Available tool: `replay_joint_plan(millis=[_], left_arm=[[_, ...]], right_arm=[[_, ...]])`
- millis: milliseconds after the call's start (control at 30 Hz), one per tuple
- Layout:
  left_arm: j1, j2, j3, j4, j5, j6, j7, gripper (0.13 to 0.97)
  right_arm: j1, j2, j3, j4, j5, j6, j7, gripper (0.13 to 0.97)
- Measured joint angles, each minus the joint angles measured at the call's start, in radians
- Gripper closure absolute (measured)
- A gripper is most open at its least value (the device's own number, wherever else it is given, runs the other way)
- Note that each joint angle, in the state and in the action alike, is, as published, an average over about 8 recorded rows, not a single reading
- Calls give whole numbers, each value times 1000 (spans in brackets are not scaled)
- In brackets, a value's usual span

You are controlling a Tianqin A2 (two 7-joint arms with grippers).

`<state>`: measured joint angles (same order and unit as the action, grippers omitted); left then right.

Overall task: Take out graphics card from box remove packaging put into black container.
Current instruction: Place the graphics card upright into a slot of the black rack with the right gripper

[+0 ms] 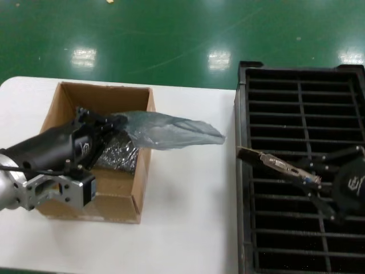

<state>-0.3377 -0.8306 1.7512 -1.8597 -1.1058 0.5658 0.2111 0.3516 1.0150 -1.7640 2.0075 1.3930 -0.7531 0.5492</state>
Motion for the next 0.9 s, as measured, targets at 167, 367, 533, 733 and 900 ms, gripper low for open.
replay_joint_plan(millis=[167,367,533,733,900], left_arm=[[0,0,0,0,0,0,0,957],[0,0,0,0,0,0,0,957],[0,0,0,0,0,0,0,957],[0,0,0,0,0,0,0,957],[0,0,0,0,0,0,0,957]], right_arm=[[173,23,-62,-9,-1,-181,8,909],[348,22,-136,-42,10,-395,3,909],[439,1,-189,-93,22,-532,-13,909],[496,-15,-219,-131,28,-625,-23,909],[532,-28,-234,-149,23,-677,-14,909]])
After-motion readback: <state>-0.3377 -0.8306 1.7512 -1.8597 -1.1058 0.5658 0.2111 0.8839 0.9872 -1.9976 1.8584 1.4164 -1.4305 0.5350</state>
